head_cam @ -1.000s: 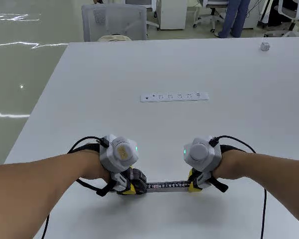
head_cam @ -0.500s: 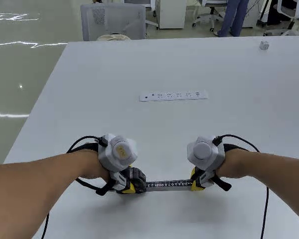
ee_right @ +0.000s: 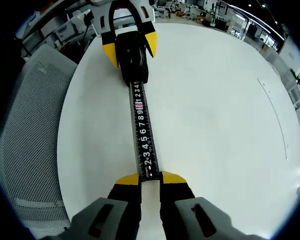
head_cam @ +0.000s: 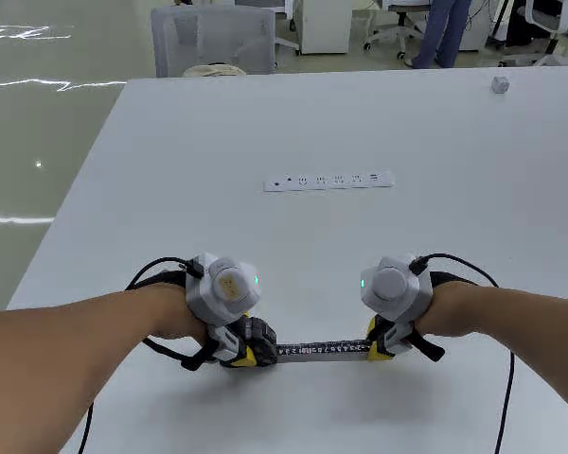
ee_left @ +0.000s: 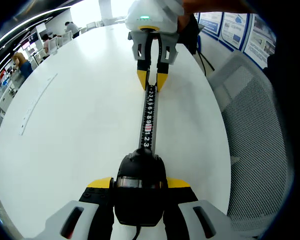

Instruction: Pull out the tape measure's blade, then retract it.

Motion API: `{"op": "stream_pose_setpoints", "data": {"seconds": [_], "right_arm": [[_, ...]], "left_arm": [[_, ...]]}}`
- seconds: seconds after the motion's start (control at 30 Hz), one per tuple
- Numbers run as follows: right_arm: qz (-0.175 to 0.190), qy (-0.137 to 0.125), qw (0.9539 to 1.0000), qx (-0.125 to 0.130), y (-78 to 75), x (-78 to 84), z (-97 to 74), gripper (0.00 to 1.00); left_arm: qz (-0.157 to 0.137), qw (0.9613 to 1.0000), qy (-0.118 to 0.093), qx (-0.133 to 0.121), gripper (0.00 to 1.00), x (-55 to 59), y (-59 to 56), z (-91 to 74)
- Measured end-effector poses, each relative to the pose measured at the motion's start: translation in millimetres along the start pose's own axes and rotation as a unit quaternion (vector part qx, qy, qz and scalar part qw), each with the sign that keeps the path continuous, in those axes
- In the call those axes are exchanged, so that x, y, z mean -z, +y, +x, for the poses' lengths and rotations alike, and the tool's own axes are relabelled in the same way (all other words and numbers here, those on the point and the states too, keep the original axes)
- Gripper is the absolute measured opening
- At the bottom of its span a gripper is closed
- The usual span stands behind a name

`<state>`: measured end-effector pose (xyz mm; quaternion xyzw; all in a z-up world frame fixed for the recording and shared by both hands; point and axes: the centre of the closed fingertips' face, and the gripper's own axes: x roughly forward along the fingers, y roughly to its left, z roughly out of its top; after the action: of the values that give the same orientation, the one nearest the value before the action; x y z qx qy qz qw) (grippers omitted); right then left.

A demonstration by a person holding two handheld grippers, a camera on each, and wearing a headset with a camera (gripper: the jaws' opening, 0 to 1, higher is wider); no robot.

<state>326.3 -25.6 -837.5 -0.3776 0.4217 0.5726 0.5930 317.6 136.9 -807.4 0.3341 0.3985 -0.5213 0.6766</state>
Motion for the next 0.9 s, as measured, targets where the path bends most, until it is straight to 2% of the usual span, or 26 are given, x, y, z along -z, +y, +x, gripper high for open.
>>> {"op": "stream_pose_setpoints", "data": {"seconds": [0.9], "right_arm": [[0.011,0.005,0.9999,0.002,-0.7,15.9,-6.5,0.12]], "left_arm": [[0.004,1.0,0.001,-0.001,0.35,-0.6,-0.8,0.4]]}}
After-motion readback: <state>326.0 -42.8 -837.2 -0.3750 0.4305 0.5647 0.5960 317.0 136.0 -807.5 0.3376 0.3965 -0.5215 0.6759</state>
